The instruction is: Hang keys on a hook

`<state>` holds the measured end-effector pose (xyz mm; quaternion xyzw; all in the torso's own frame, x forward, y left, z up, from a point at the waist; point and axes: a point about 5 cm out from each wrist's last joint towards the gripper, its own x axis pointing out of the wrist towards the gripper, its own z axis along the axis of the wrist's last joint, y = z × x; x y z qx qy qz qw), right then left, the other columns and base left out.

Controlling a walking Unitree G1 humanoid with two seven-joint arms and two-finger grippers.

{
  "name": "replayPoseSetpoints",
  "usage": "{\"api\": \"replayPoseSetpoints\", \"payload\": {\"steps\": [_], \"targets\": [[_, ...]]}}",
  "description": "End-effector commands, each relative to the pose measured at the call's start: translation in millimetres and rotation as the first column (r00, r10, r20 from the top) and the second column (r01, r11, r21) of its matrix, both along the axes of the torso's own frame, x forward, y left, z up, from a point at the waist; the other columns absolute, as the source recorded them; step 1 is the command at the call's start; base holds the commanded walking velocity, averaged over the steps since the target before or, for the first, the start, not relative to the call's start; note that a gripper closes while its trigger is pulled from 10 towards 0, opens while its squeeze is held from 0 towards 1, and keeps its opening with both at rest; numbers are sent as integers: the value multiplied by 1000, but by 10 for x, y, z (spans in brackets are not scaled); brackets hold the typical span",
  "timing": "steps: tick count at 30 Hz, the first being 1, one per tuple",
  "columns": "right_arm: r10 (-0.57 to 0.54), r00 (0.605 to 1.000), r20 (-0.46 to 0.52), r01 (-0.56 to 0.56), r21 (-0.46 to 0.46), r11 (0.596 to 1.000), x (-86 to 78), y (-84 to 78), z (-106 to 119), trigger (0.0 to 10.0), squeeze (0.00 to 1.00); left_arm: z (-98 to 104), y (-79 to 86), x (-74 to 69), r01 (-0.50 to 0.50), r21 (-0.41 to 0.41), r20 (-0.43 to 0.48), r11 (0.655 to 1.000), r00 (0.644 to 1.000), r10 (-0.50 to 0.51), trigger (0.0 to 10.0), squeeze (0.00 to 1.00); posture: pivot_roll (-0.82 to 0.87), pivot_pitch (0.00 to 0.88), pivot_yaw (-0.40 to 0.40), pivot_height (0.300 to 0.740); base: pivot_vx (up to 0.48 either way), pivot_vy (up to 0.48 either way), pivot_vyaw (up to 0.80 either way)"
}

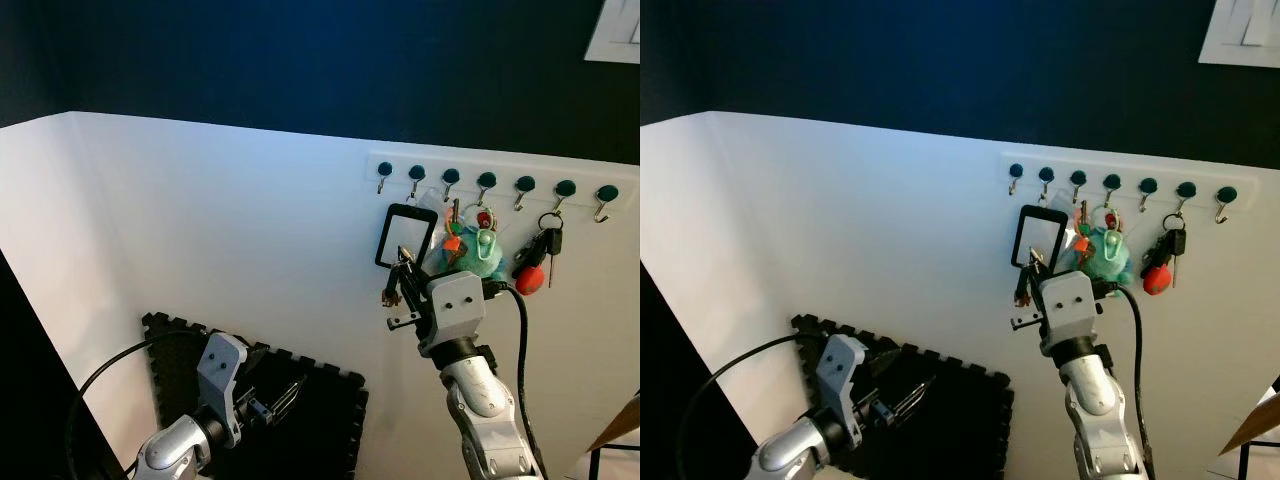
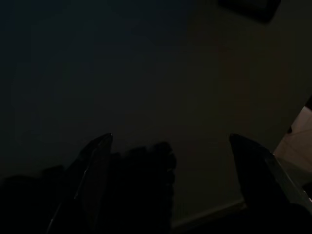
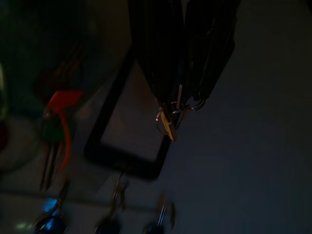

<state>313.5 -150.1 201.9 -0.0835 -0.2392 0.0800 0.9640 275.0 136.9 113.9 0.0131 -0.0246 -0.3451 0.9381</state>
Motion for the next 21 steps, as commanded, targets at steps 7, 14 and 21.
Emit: {"api": "replayPoseSetpoints", "payload": {"steps": [7, 14, 21], "targets": [[63, 998, 31, -66, 114, 991, 73, 68, 269, 10000, 0, 35, 42, -7, 13, 48, 7, 999, 1000, -13, 10000, 0, 42, 45, 15, 740, 0, 0, 0], [156, 988, -3, -155, 131, 979, 191, 164, 366, 10000, 0, 80, 51, 18, 15, 56, 19, 998, 1000, -16, 10000, 0, 45, 46, 13, 740, 0, 0, 0], [223, 974, -42, -211, 196, 958, 317, 229, 450, 10000, 0, 100, 43, 28, 17, 61, 26, 998, 999, -18, 10000, 0, 46, 46, 8, 740, 0, 0, 0]]}}
